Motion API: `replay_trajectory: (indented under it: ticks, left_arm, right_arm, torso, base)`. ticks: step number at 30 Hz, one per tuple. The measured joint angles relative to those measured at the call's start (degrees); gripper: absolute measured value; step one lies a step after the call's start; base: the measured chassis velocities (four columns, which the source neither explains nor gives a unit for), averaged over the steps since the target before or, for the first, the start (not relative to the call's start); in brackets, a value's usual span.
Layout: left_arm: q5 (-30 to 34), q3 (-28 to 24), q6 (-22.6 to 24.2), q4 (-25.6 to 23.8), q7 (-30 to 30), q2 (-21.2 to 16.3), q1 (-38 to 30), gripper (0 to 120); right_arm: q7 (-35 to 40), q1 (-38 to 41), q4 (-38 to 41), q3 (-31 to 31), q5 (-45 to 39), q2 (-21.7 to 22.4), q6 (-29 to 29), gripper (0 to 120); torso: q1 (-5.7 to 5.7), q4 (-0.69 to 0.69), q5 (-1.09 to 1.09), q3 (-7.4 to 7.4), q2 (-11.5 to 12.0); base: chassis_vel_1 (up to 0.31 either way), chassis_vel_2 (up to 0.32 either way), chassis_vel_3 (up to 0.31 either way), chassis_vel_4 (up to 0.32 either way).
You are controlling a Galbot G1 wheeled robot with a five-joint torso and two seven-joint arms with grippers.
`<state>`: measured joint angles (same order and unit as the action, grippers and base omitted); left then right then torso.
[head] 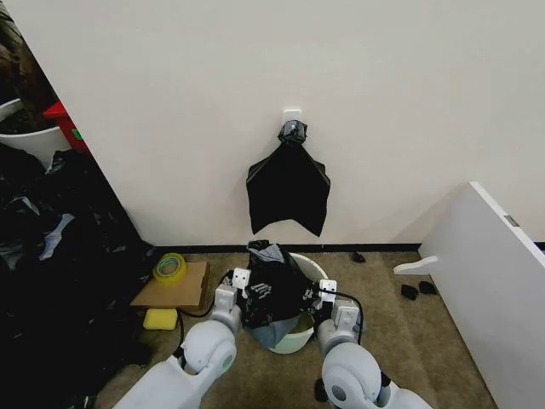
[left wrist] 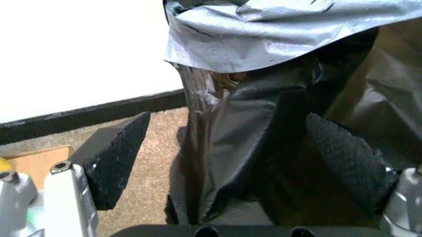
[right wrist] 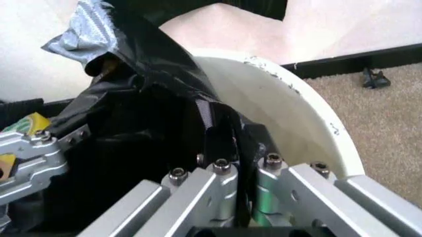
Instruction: Place the garbage bag over the trash bin.
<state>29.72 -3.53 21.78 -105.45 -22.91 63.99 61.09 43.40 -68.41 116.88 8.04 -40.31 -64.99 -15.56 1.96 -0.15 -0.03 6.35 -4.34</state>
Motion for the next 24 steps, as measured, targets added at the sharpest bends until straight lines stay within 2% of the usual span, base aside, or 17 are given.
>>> replay_trajectory:
  ticks: [5, 7, 9, 11, 13, 17, 18, 21, 22, 24]
  left_arm:
    - [0.0, -0.4, 1.4, 0.1, 0.1, -0.3, -0.4, 88]
    - [-0.5, -1.1, 2.4, 0.9, 0.2, 0.1, -0.5, 79]
    - [-0.9, -1.5, 2.8, 1.4, 0.2, 0.3, -0.5, 76]
    - [-1.9, -2.3, 3.6, 2.5, 0.3, 1.1, -0.7, 64]
    - [-2.2, -2.5, 4.2, 2.8, 0.3, 1.3, -0.8, 62]
    - [-2.4, -2.5, 8.4, 3.2, -0.3, 1.7, -1.2, 47]
    - [-2.4, -2.5, 8.4, 3.2, -0.3, 1.7, -1.2, 47]
    - [-1.9, -1.9, 10.8, 2.9, -0.9, 1.7, -1.2, 33]
    - [-1.9, -1.9, 10.8, 2.9, -0.9, 1.7, -1.2, 33]
    - [-1.7, -1.7, 12.1, 2.6, -1.5, 1.6, -1.2, 25]
  right_arm:
    - [-0.1, 0.0, 0.0, 0.1, 0.4, -0.3, -0.1, 0]
    - [-0.1, -0.1, 0.0, 0.1, 0.6, -0.3, -0.1, 0]
    - [-0.1, -0.2, 0.1, 0.1, 0.7, -0.4, -0.1, 0]
    - [-0.1, -0.3, 0.3, 0.1, 0.9, -0.4, -0.1, 0]
    - [-0.1, -0.4, 0.3, 0.1, 1.0, -0.4, -0.1, 0]
    - [-0.1, -0.6, 0.7, 0.1, 1.3, -0.4, -0.2, 0]
    - [-0.1, -0.6, 0.7, 0.1, 1.3, -0.4, -0.2, 0]
    - [-0.1, -0.7, 0.7, 0.1, 1.8, -0.3, -0.2, 0]
    - [-0.1, -0.7, 0.7, 0.1, 1.8, -0.3, -0.2, 0]
    - [-0.1, -0.7, 0.7, 0.2, 1.9, -0.3, -0.2, 0]
  torso:
    - [0.0, 0.01, 0.0, 0.0, 0.0]
    - [0.0, 0.0, 0.0, 0.0, 0.0]
    - [0.0, 0.0, 0.0, 0.0, 0.0]
    - [0.0, 0.01, -0.01, 0.0, 0.0]
    - [0.0, 0.0, 0.0, 0.0, 0.0]
    - [0.0, 0.01, 0.01, -0.01, 0.0]
    - [0.0, 0.01, 0.01, -0.01, 0.0]
    - [0.0, 0.01, 0.0, -0.01, 0.0]
    - [0.0, 0.01, 0.0, -0.01, 0.0]
    - [0.0, 0.0, -0.01, -0.01, 0.0]
  base:
    - [0.0, 0.0, 0.0, 0.0]
    - [0.0, 0.0, 0.0, 0.0]
    - [0.0, 0.0, 0.0, 0.0]
    - [0.0, 0.0, 0.0, 0.0]
    - [0.0, 0.0, 0.0, 0.0]
    - [0.0, 0.0, 0.0, 0.0]
    - [0.0, 0.0, 0.0, 0.0]
    - [0.0, 0.0, 0.0, 0.0]
    - [0.0, 0.0, 0.0, 0.0]
    - [0.0, 0.0, 0.0, 0.0]
